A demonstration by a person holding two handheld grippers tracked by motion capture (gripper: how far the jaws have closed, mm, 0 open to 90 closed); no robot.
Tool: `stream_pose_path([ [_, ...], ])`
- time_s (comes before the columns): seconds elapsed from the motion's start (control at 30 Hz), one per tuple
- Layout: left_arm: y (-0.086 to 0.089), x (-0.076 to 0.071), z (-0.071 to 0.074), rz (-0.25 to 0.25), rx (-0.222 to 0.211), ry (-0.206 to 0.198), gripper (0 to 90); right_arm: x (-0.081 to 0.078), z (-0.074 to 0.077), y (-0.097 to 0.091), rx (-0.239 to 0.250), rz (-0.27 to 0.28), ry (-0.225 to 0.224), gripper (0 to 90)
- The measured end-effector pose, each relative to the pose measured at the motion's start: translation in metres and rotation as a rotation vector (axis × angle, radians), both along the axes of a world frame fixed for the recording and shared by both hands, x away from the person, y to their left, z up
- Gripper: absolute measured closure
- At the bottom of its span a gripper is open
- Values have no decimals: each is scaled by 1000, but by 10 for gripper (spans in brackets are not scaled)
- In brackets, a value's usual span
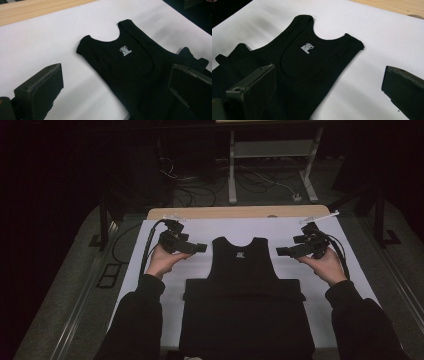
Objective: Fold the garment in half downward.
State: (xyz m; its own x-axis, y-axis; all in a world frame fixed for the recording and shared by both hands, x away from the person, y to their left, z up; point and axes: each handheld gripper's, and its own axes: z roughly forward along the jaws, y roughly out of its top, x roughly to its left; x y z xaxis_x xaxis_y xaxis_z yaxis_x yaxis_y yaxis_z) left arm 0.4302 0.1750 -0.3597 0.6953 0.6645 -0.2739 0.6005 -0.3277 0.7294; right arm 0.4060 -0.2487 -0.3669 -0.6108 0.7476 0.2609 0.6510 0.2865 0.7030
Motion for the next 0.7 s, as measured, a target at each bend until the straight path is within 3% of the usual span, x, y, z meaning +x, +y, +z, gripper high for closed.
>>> stream_pose_path([
  [0.33,-7,13,-3,13,6,11,0,10,-9,8,-3,-1,11,0],
  [0.7,-18,22,-20,0,-6,36,0,20,-23,10,7,-22,27,0],
])
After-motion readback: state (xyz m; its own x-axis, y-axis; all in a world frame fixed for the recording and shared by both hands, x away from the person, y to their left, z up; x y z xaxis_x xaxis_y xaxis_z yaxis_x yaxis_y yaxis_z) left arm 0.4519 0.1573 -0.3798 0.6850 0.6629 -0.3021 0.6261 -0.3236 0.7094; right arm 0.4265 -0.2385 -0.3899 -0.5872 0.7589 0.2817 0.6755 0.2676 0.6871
